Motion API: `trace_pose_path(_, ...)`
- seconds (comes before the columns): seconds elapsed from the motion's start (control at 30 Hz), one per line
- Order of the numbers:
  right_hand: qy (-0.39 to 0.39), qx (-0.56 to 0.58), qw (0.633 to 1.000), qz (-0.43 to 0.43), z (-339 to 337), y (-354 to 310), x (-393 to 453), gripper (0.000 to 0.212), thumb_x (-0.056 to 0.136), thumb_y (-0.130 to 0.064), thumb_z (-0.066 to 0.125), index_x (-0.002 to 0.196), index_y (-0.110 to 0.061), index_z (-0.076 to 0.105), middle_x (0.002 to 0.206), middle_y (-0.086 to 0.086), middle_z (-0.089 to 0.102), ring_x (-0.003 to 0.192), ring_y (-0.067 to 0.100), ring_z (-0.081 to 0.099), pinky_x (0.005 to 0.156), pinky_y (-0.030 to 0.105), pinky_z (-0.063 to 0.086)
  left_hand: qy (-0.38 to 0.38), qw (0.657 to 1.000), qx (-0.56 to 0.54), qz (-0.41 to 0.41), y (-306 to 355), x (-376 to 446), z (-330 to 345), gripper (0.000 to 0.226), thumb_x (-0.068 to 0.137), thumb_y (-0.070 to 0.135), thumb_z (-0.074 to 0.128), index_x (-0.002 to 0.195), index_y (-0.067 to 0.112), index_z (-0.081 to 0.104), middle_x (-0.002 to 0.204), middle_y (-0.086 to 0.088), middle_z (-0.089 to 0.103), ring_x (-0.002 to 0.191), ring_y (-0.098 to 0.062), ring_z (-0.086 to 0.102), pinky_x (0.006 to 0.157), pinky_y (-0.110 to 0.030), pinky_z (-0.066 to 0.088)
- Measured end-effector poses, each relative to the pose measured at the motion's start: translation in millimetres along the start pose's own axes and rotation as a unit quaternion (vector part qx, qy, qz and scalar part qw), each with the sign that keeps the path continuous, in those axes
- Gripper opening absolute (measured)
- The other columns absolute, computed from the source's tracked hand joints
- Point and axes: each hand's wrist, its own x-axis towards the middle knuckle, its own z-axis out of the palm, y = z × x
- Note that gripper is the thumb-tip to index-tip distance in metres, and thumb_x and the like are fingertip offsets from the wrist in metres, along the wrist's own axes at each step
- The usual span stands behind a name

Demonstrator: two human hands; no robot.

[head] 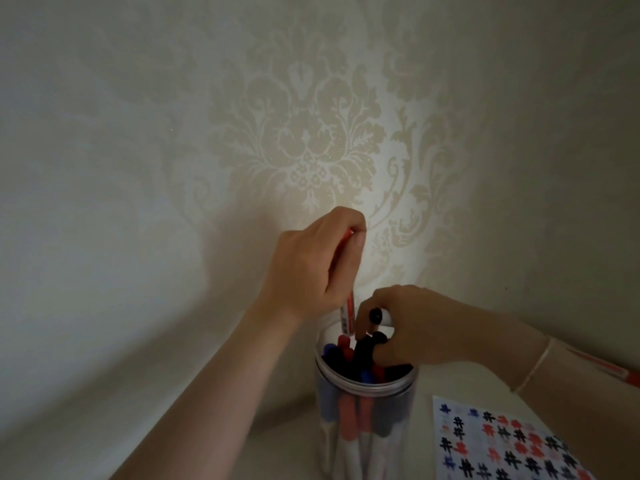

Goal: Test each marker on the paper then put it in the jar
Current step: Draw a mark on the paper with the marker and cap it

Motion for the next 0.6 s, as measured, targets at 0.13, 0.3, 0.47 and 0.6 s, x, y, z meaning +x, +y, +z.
trace_pose_path(0.13, 0.021, 0.013, 1.0, -0.001, 3.5, -1.3, 0.0, 0.024, 0.077, -0.025, 0.065, 0.089, -0.004, 0.064, 0.09, 0.013, 0.067, 0.069, 0.023, 0.061, 0.06, 0.03, 0.049, -0.021, 0.999, -0.025, -0.017, 3.8, -5.8, 4.3, 0.008, 0.094, 0.007, 0.043, 0.092, 0.012, 0.049, 0.059, 0.011, 0.04, 0.041, -0.011, 0.038, 0.037, -0.032, 0.032)
trace_pose_path(0.3, 0.037, 0.021, 0.999, 0.032, 2.6, 1.2, 1.1, 0.031, 0.081, -0.024, 0.065, 0.091, 0.005, 0.061, 0.083, 0.017, 0.065, 0.06, 0.013, 0.047, 0.052, 0.019, 0.037, -0.076, 0.996, 0.011, -0.034, 4.6, -7.8, 4.5, 0.015, 0.095, 0.01, 0.045, 0.089, 0.004, 0.058, 0.062, 0.013, 0.04, 0.043, -0.011, 0.039, 0.037, -0.027, 0.033)
trace_pose_path(0.47, 0.025, 0.012, 0.999, 0.041, 2.8, -4.2, 5.1, 0.022, 0.083, -0.02, 0.063, 0.071, -0.007, 0.05, 0.065, 0.0, 0.05, 0.051, 0.007, 0.042, 0.044, 0.011, 0.033, -0.11, 0.991, 0.021, -0.07, 0.8, -6.4, 8.0, 0.016, 0.096, 0.016, 0.044, 0.09, 0.007, 0.057, 0.058, 0.016, 0.037, 0.043, -0.012, 0.041, 0.039, -0.026, 0.035)
trace_pose_path(0.6, 0.019, -0.025, 0.999, 0.035, 4.0, -3.9, 10.0, 0.015, 0.083, -0.02, 0.061, 0.073, -0.012, 0.054, 0.07, -0.001, 0.055, 0.057, 0.009, 0.049, 0.051, 0.014, 0.038, -0.092, 0.992, 0.039, -0.07, -1.2, -7.6, 7.4, 0.016, 0.096, 0.014, 0.045, 0.089, 0.006, 0.057, 0.058, 0.018, 0.033, 0.042, -0.012, 0.04, 0.039, -0.026, 0.034)
